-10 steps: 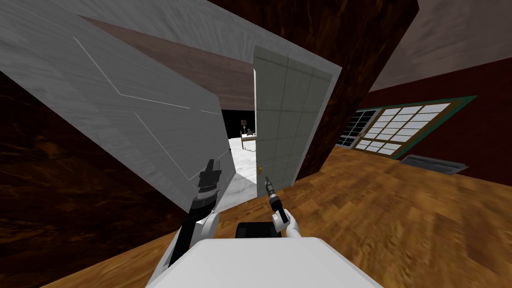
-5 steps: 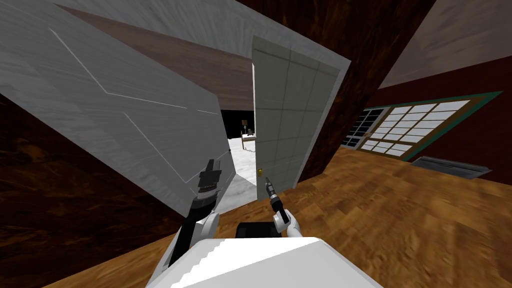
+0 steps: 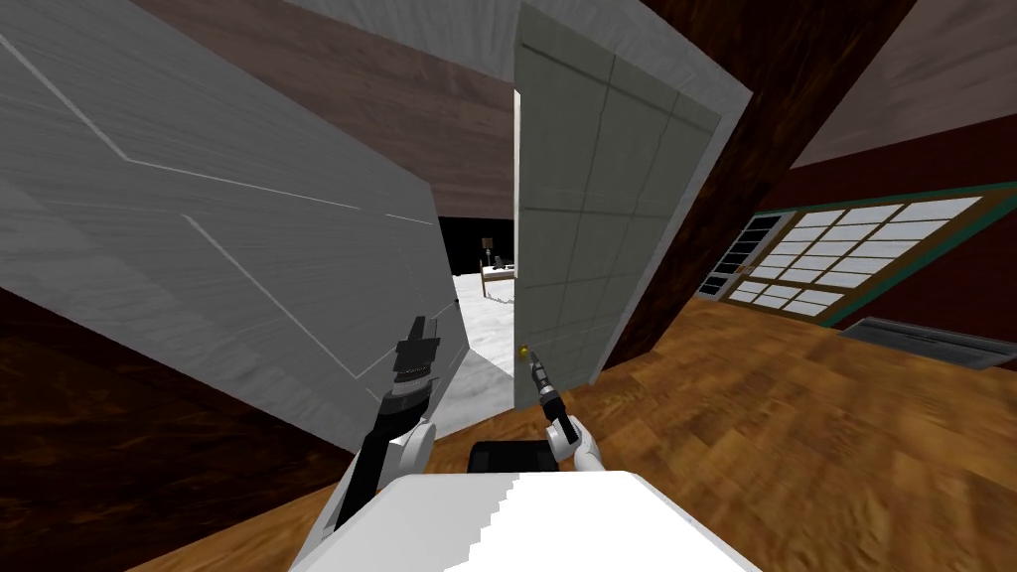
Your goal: Push the door open
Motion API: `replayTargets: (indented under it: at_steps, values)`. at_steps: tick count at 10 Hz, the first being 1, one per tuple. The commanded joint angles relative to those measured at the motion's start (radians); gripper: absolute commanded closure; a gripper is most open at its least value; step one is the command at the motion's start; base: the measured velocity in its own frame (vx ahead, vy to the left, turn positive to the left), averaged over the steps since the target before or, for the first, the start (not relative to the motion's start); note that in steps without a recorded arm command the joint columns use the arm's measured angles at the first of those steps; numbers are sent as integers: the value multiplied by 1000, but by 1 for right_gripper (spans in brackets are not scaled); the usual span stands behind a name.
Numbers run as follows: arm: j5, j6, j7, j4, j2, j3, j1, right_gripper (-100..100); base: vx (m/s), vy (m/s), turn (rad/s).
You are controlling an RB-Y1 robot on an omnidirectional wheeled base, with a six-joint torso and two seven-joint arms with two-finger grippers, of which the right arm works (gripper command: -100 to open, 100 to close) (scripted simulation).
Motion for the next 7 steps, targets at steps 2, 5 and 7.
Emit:
replayTargets:
  at_steps: [2,5,7]
  values:
    - [-2,-4,1,9,25,-6,-4,-100,165,45,24]
    - [-2,-4,1,6,34,-6,-2,100,78,14,8]
    - [-2,-4,1,6,34,-6,-2,100,-21,-5,5]
